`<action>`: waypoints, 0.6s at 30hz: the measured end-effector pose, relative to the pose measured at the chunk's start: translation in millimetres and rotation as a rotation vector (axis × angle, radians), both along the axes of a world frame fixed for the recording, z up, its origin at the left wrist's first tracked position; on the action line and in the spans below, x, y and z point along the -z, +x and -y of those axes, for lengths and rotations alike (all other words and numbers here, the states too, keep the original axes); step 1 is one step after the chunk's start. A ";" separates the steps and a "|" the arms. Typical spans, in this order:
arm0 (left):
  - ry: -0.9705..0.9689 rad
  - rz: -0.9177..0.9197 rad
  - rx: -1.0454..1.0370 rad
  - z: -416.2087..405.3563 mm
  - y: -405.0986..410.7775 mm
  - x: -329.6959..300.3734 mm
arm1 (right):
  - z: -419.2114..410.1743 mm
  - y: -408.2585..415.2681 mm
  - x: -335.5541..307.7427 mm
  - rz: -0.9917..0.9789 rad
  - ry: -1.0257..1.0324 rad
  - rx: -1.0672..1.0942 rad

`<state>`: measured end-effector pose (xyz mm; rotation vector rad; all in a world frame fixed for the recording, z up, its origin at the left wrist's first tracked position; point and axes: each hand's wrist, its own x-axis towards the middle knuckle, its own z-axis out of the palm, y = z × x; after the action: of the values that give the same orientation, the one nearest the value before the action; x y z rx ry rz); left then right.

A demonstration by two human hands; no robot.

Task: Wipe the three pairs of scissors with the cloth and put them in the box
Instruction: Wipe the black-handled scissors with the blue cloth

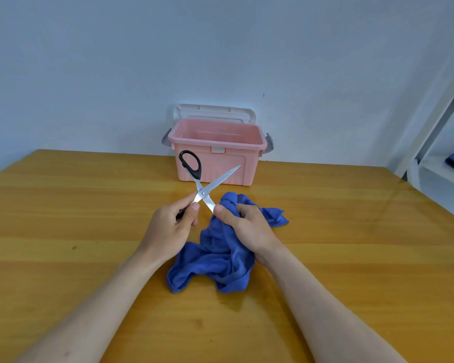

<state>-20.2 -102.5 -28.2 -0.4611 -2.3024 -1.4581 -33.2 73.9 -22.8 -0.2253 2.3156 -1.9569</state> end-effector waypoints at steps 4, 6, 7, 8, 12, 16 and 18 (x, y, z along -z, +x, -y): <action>-0.083 0.050 0.052 -0.4 0.6 5.0 | -5.6 3.8 -1.0 0.004 -0.114 0.015; -0.111 0.075 0.067 -4.2 2.4 8.4 | -9.3 2.9 -2.0 0.067 -0.241 -0.029; -0.103 0.078 0.059 -5.3 2.4 8.6 | -9.2 1.6 -3.4 0.112 -0.305 -0.048; -0.094 0.078 0.045 -6.1 1.9 8.6 | -7.9 2.1 -5.7 0.148 -0.352 -0.050; -0.118 0.075 0.021 -3.7 1.0 6.1 | -3.3 -1.1 -3.9 0.208 -0.443 -0.021; -0.153 0.082 0.030 -4.0 3.2 5.5 | -5.1 3.5 -0.8 0.183 -0.344 -0.086; -0.168 0.063 0.047 -6.0 4.3 4.0 | -4.1 4.1 -0.1 0.162 -0.335 -0.083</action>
<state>-15.9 -96.5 -32.1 -0.5264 -2.4922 -1.3231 -29.1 78.0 -22.8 -0.1762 1.8430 -2.2194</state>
